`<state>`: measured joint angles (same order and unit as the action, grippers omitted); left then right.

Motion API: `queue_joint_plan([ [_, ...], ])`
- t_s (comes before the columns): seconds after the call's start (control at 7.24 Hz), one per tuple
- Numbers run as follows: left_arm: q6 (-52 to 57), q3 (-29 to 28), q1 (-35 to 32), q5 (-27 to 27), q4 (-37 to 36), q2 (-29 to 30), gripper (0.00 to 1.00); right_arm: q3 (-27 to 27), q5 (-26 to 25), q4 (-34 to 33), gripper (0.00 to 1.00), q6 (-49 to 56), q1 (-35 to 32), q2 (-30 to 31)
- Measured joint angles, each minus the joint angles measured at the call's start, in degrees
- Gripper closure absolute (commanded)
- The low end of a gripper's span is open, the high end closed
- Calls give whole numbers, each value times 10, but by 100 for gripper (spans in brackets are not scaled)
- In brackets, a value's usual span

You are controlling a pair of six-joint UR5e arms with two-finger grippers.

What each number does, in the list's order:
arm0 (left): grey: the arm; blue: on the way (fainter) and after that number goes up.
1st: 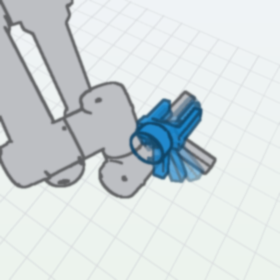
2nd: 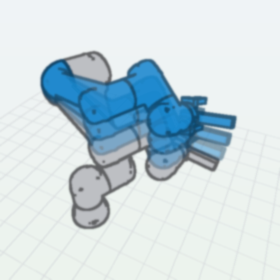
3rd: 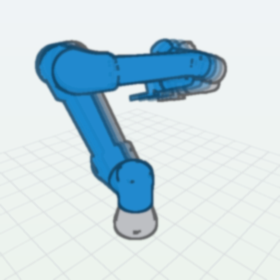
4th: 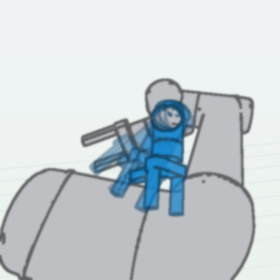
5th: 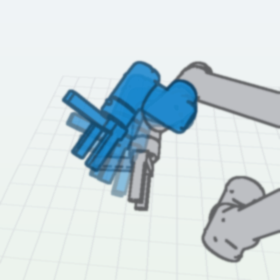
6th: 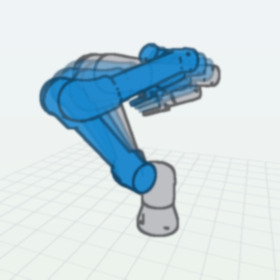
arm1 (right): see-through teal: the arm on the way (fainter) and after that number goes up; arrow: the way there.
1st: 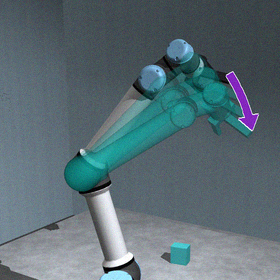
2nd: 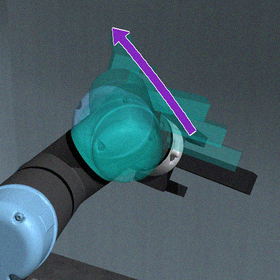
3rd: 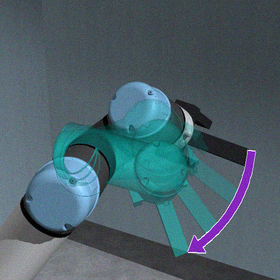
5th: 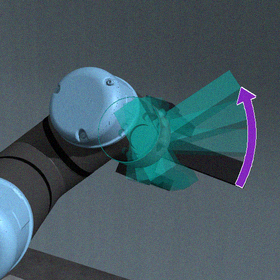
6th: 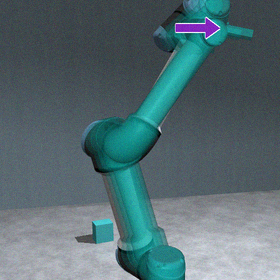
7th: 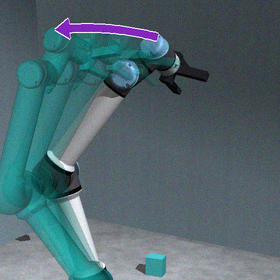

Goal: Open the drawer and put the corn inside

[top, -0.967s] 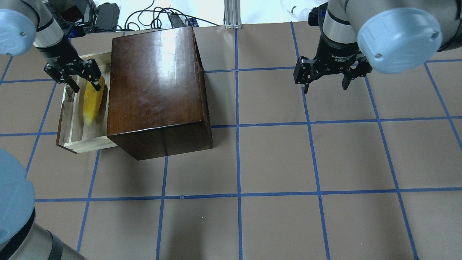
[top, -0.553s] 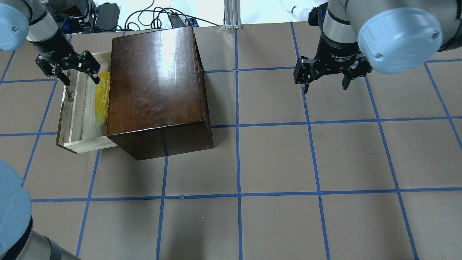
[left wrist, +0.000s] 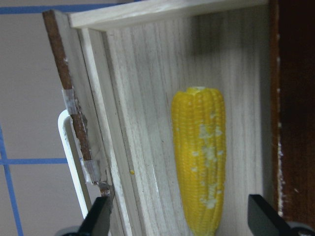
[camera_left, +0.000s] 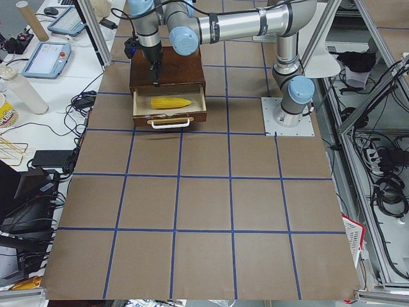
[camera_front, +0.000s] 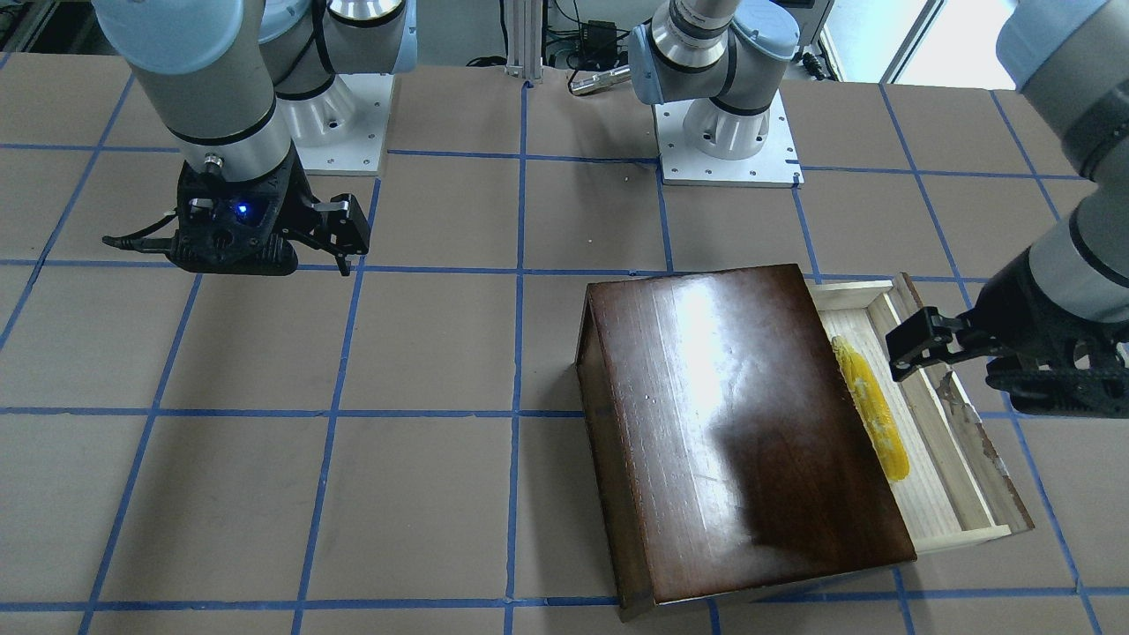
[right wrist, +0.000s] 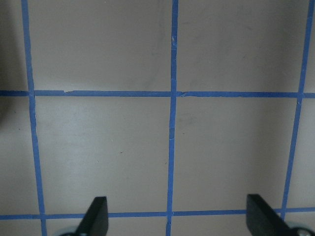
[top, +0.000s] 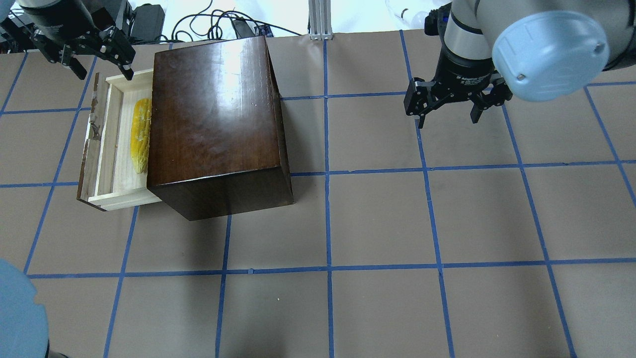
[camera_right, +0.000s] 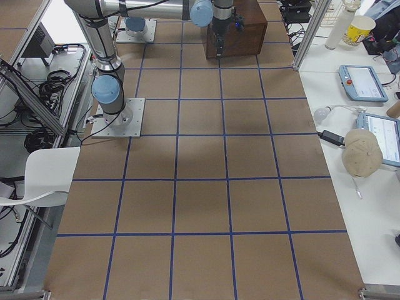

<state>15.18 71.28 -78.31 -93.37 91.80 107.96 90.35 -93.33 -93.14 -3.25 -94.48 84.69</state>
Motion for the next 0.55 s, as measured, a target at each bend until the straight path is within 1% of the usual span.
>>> queue_joint_plan([
  [0.28,-30,-6,-43,9,38,-13,0,0,1,1,0,0,0,0],
  [0.55,-77,2,-78,33,60,-23,0,0,1,1,0,0,0,0],
])
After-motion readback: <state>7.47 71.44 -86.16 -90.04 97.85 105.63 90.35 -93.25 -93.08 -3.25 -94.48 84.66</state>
